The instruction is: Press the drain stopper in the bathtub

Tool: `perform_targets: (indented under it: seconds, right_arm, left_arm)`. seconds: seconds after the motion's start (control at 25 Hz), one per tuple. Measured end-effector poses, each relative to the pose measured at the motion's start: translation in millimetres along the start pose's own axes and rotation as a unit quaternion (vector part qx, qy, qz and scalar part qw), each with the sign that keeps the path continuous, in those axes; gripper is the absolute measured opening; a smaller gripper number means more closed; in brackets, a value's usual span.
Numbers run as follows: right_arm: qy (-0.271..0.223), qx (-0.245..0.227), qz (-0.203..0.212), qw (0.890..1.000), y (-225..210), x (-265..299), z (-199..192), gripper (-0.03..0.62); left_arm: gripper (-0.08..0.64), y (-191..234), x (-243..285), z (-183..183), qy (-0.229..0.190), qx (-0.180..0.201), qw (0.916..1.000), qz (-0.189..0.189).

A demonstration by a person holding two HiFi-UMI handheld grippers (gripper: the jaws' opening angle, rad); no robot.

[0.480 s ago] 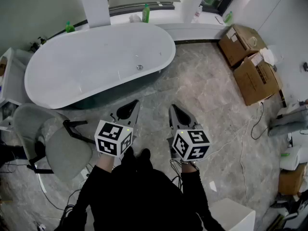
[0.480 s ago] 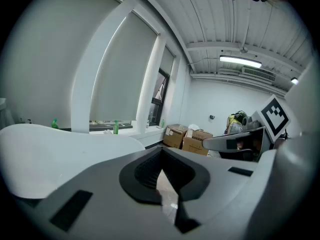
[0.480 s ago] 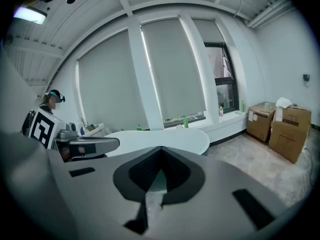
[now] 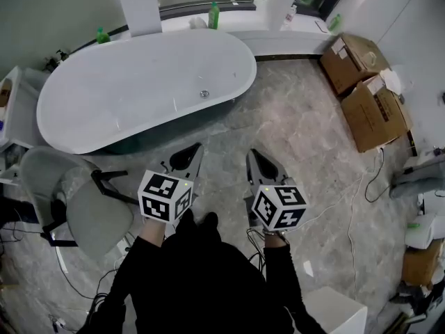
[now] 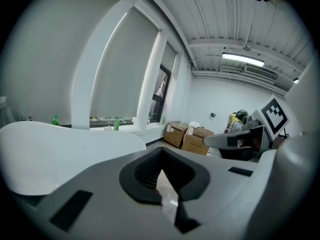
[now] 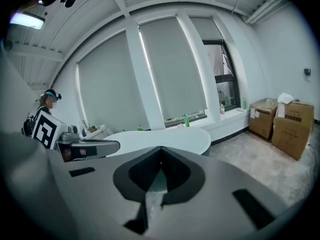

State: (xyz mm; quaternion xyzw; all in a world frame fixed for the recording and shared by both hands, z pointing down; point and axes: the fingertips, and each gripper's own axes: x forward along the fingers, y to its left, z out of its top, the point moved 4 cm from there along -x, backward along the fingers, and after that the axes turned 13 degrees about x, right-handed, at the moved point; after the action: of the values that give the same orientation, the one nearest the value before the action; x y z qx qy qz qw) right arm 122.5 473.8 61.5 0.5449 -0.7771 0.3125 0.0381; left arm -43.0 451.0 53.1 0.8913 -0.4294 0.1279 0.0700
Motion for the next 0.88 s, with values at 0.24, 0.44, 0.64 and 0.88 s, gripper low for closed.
perform_targets:
  seconds: [0.24, 0.44, 0.64, 0.88]
  right_arm:
    - [0.003, 0.006, 0.018, 1.000, -11.0, -6.6, 1.2, 0.001]
    - [-0.003, 0.007, 0.008, 1.000, -24.1, -20.4, 5.6, 0.001]
    - [-0.006, -0.004, 0.009, 1.000, -32.6, -31.8, 5.1, 0.000]
    - [-0.004, 0.002, 0.013, 1.000, -48.4, -30.4, 13.2, 0.002]
  left_arm:
    - [0.005, -2.1, 6.5, 0.9, 0.000, 0.000, 1.0000, 0.009]
    - [0.005, -7.7, 7.8, 7.7, -0.003, 0.006, 0.9997, 0.024]
    - [0.005, -12.5, 9.5, 12.5, -0.013, 0.005, 0.9993, 0.035]
    - [0.005, -18.7, 25.9, 22.4, -0.007, 0.021, 0.9991, 0.037]
